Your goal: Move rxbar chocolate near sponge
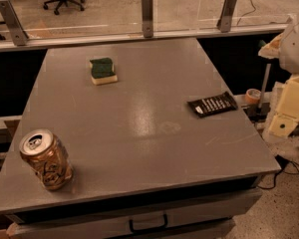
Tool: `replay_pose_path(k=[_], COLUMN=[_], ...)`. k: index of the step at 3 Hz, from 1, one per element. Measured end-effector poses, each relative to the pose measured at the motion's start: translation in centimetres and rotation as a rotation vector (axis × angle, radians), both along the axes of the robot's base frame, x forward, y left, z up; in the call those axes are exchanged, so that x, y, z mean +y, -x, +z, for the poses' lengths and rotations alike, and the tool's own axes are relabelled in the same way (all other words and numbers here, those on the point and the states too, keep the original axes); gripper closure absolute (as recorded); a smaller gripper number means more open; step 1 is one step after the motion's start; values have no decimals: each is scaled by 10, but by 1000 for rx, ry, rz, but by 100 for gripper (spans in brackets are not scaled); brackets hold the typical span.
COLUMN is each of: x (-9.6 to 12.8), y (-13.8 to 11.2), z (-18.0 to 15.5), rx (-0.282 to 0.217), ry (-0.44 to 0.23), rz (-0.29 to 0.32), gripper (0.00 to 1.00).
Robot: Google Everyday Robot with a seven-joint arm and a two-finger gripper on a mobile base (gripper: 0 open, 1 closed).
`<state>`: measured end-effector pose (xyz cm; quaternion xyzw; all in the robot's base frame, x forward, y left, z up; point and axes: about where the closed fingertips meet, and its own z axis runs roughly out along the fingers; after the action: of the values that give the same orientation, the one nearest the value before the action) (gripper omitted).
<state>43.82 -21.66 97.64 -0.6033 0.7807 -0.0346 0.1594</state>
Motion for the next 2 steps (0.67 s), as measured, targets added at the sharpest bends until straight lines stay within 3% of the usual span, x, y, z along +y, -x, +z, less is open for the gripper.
replay_pose_path(k=[1, 2], x=[-1, -8], y=[-2, -31], z=[1, -17], rx=[-5, 7], ry=[-7, -52], rz=[1, 25], gripper=[0, 0])
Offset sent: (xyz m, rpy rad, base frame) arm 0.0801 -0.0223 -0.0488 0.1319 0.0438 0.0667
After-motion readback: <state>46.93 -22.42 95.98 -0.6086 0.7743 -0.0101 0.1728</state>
